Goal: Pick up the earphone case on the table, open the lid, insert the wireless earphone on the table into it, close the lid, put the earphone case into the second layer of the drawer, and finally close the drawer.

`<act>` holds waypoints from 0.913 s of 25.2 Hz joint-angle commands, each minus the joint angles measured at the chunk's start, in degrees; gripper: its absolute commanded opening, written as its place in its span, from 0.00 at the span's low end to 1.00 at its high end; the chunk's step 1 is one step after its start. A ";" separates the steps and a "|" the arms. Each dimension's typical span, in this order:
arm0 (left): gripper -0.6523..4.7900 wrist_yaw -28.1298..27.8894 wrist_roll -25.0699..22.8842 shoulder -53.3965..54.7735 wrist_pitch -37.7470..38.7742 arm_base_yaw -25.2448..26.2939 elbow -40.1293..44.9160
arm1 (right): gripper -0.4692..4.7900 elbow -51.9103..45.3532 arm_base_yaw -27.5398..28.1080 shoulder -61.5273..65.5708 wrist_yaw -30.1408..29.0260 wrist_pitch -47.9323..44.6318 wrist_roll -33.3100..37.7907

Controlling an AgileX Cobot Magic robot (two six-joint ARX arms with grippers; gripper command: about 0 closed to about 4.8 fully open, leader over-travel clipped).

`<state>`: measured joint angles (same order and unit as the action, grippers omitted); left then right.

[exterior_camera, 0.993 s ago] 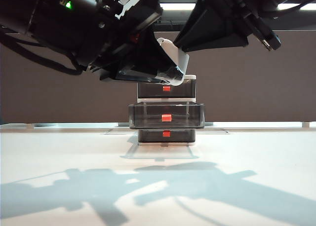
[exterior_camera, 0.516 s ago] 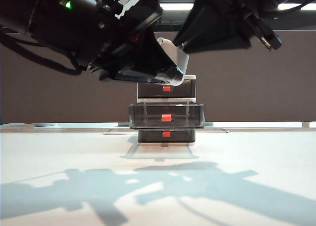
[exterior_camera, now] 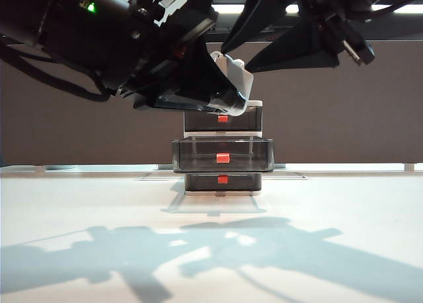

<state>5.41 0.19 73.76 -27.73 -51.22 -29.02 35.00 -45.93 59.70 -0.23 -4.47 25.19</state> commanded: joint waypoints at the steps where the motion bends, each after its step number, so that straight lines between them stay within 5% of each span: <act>1: 0.11 0.17 -0.24 -0.20 -1.73 -0.07 -0.26 | 0.43 0.17 1.25 -2.69 0.11 0.37 -1.88; 6: 0.11 0.17 -0.20 -0.20 -1.75 -0.07 -0.26 | 0.43 0.17 4.50 -6.84 0.09 1.70 -1.88; 10: 0.11 0.17 -0.22 -0.20 -1.99 -0.07 -0.26 | 0.10 0.17 8.33 -8.70 -0.17 2.80 -2.84; 11: 0.11 0.17 -0.22 -0.20 -2.05 -0.07 -0.26 | 0.08 0.17 9.49 -8.72 -1.42 3.04 -4.07; 23: 0.11 0.17 -0.90 -0.22 -2.38 -2.80 -0.26 | 0.08 0.20 23.76 3.67 -38.34 -0.81 -5.95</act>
<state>5.39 -0.40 73.73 -28.60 -53.45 -29.06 35.00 -22.26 62.61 -34.68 -2.59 19.55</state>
